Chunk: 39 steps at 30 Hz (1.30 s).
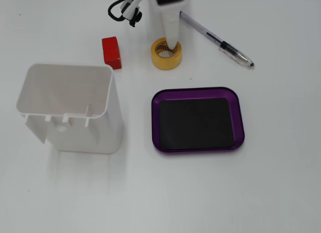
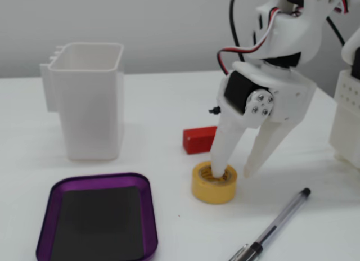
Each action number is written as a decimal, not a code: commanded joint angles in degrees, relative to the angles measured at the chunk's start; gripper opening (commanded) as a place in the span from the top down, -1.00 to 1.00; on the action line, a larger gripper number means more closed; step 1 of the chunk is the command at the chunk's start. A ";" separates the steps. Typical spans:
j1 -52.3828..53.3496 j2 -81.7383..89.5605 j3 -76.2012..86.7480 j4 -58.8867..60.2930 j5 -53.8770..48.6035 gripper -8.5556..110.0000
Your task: Pick up the yellow tape and place it in the box.
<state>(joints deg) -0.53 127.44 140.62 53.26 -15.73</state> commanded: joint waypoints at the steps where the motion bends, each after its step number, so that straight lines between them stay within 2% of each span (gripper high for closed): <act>1: 0.00 0.00 1.58 -2.72 -0.44 0.63; 8: 0.09 0.00 5.10 -6.77 -1.23 0.64; 14: 0.00 0.00 8.00 -9.76 -4.31 0.86; 19: -0.79 0.97 7.12 -6.33 -3.87 0.86; 24: -0.88 0.97 -4.66 -1.76 -3.69 0.86; 31: -0.88 0.09 -18.46 -2.37 -3.69 0.86; 39: -0.88 -7.91 -24.17 -9.40 -3.69 0.86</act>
<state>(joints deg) -1.23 122.70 119.79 46.67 -19.60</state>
